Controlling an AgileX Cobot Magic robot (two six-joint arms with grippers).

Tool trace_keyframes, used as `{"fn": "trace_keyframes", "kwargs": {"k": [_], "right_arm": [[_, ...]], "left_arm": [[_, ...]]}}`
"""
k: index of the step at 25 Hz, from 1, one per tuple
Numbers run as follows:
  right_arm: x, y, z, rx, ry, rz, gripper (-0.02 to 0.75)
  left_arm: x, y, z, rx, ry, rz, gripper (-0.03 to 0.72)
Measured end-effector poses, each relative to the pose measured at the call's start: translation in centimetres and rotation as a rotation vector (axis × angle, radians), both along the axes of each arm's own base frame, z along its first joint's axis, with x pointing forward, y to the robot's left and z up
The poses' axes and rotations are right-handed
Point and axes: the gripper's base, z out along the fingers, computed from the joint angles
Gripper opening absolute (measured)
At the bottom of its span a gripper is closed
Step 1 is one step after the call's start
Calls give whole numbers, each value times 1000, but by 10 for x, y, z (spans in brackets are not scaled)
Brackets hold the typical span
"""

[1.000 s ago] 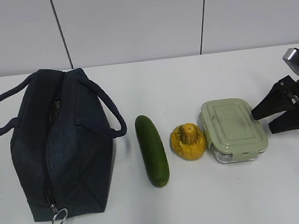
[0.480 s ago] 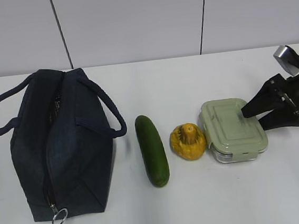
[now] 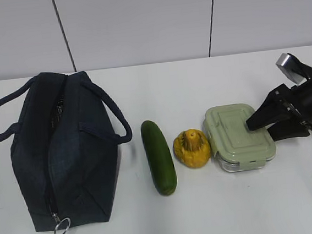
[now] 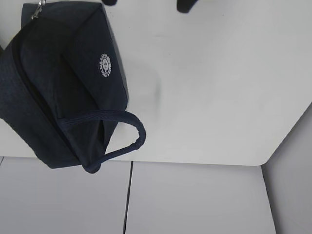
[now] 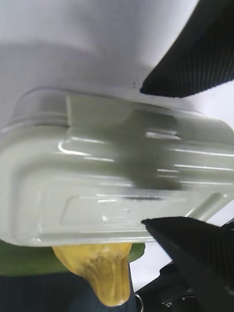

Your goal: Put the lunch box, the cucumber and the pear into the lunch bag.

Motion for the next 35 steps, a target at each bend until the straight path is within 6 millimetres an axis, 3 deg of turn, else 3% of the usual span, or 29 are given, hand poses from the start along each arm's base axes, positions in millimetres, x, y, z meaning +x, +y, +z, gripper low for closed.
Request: {"fn": "trace_keyframes", "kwargs": {"k": [7, 20, 30, 35], "right_arm": [[0, 0, -3, 2, 9, -1, 564], [0, 0, -3, 0, 6, -2, 371], [0, 0, -3, 0, 6, -2, 345], [1, 0, -3, 4, -2, -8, 345]], "left_arm": [[0, 0, 0, 0, 0, 0, 238], [0, 0, 0, -2, 0, -2, 238], [1, -10, 3, -108, -19, -74, 238], [22, -13, 14, -178, -19, -88, 238]]}}
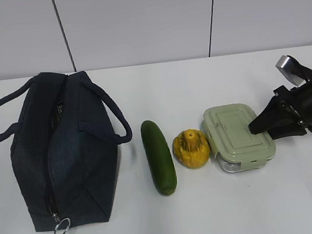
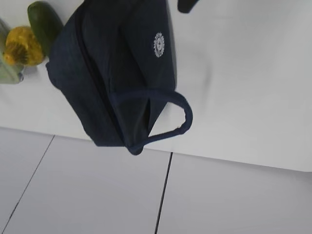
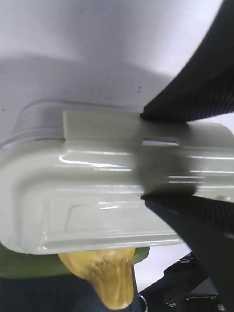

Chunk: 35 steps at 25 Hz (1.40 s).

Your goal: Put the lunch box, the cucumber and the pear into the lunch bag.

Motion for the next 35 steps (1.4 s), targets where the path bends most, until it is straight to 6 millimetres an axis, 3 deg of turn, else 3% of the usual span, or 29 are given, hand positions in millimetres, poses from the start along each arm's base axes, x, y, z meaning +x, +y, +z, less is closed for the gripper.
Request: {"fn": "trace_keyframes", "kwargs": {"k": [8, 15, 21, 28, 35], "right_arm": [[0, 0, 0, 2, -2, -5, 344], [1, 0, 0, 3, -3, -6, 344], [1, 0, 0, 4, -4, -9, 344], [1, 0, 0, 4, -4, -10, 344], [1, 0, 0, 5, -4, -11, 344]], "left_arm": [[64, -5, 12, -147, 29, -41, 255], [119, -9, 1, -190, 106, -127, 333], [155, -12, -19, -195, 179, -194, 342], [177, -15, -47, -216, 326, -256, 344], [183, -18, -53, -248, 362, -291, 344]]}}
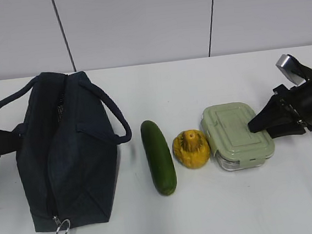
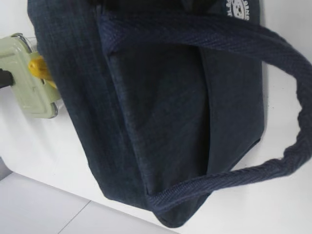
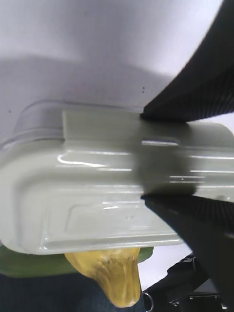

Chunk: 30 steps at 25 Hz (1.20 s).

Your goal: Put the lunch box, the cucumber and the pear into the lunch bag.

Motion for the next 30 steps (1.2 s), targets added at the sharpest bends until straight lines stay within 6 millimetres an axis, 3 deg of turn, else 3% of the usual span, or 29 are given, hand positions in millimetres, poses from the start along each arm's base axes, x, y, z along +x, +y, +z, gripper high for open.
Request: {"fn": "trace_keyframes", "kwargs": {"k": [12, 20, 30], "right_arm": [[0, 0, 0, -1, -2, -4, 344], [1, 0, 0, 1, -6, -16, 344], [1, 0, 26, -14, -71, -36, 344]], "left_arm": [[-10, -6, 12, -53, -31, -55, 344], [-2, -18, -3, -55, 36, -96, 344], [2, -19, -10, 18, 32, -96, 314]]}}
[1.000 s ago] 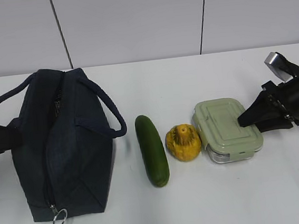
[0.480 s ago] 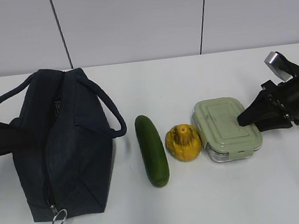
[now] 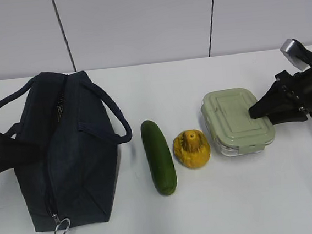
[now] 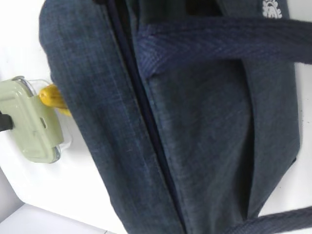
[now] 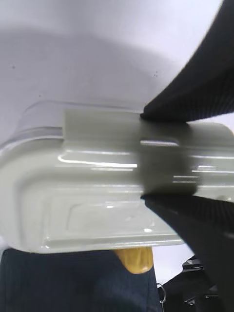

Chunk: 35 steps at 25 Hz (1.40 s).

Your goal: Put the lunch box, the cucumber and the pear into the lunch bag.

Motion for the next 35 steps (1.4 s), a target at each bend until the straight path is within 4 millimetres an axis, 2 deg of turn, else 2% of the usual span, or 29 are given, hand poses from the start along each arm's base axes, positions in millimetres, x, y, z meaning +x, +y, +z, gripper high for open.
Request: {"fn": "trace_keyframes", "kwargs": {"k": [2, 8, 10, 16, 19, 24, 35], "right_arm": [[0, 0, 7, 1, -15, -7, 344], [1, 2, 25, 41, -48, -60, 344], [2, 3, 32, 65, -56, -87, 343], [-1, 10, 59, 88, -117, -104, 343], [-2, 22, 73, 107, -146, -96, 343], [-5, 56, 90, 165, -182, -42, 343], [-11, 141, 115, 334, -218, 91, 343]], "left_arm": [[0, 0, 0, 0, 0, -1, 264], [0, 0, 0, 1, 0, -1, 34], [0, 0, 0, 0, -1, 0, -6], [0, 0, 0, -2, -1, 2, -16], [0, 0, 0, -4, 0, 3, -16], [1, -1, 1, -28, 1, 17, -16], [2, -2, 3, -58, 2, 35, -16]]}}
